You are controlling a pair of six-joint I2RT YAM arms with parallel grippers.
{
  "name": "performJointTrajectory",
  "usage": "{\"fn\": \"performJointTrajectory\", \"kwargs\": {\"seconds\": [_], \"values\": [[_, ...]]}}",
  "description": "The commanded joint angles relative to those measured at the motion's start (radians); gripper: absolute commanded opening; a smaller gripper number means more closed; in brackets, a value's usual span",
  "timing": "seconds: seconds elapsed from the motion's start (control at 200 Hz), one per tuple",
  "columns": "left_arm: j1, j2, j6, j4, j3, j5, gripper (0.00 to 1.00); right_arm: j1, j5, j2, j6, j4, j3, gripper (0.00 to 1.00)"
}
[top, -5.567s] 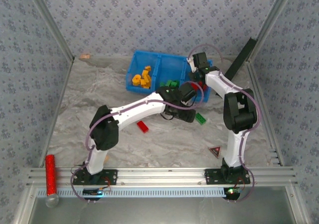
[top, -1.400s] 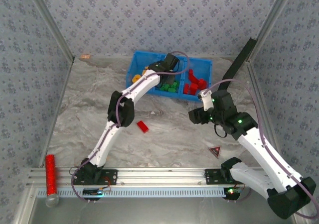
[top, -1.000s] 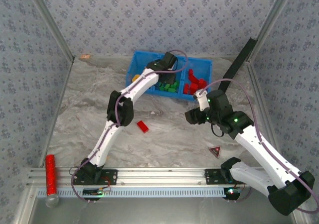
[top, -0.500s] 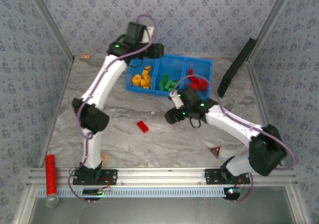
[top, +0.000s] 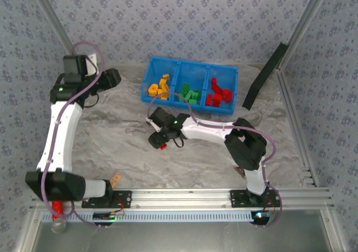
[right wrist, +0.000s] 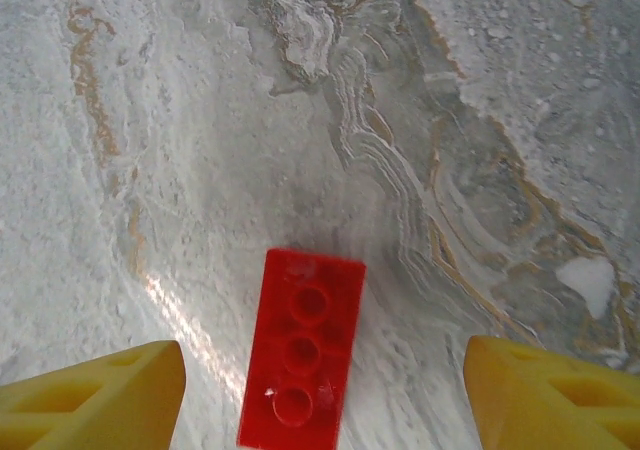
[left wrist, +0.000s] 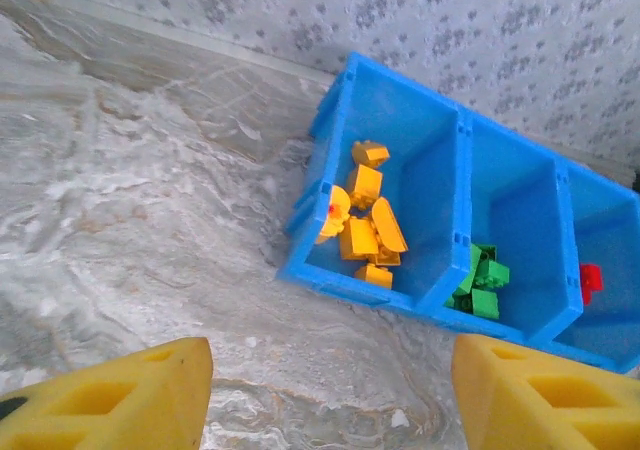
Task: Sort the legos into containers by color
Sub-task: Pick up the lego from the center of the table.
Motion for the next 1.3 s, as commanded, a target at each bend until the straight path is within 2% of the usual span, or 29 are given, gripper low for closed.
{"fn": "performJointTrajectory", "kwargs": {"seconds": [0.0, 0.18, 0.43, 0.835, 0.939, 1.094, 1.294], "values": [[-0.002, -0.092, 0.054, 0.016, -0.015, 0.04, 0.66, 0.021, 0.13, 0.044, 0.069, -0.07, 0.066, 0.76], [-0.002, -0.23, 0.127, -0.048, -0.065, 0.039, 0.7, 0.058, 0.241, 0.097, 0.123, -0.129, 0.1, 0.77], [-0.002, -0.361, 0.179, -0.132, -0.052, 0.001, 0.71, 0.036, 0.218, 0.154, 0.132, -0.12, 0.098, 0.74], [-0.002, -0.357, 0.186, -0.178, 0.006, -0.009, 0.73, 0.022, 0.149, 0.196, 0.119, -0.06, 0.059, 0.43], [-0.003, -0.35, 0.179, -0.155, -0.014, -0.031, 0.73, 0.022, 0.148, 0.184, 0.121, -0.046, 0.033, 0.39], [-0.002, -0.342, 0.092, -0.106, -0.076, -0.061, 0.73, 0.009, 0.13, 0.145, 0.128, -0.007, -0.053, 0.31], [-0.002, -0.34, 0.035, -0.081, -0.125, -0.123, 0.72, -0.043, 0.08, 0.0, 0.113, 0.026, -0.193, 0.27]]}}
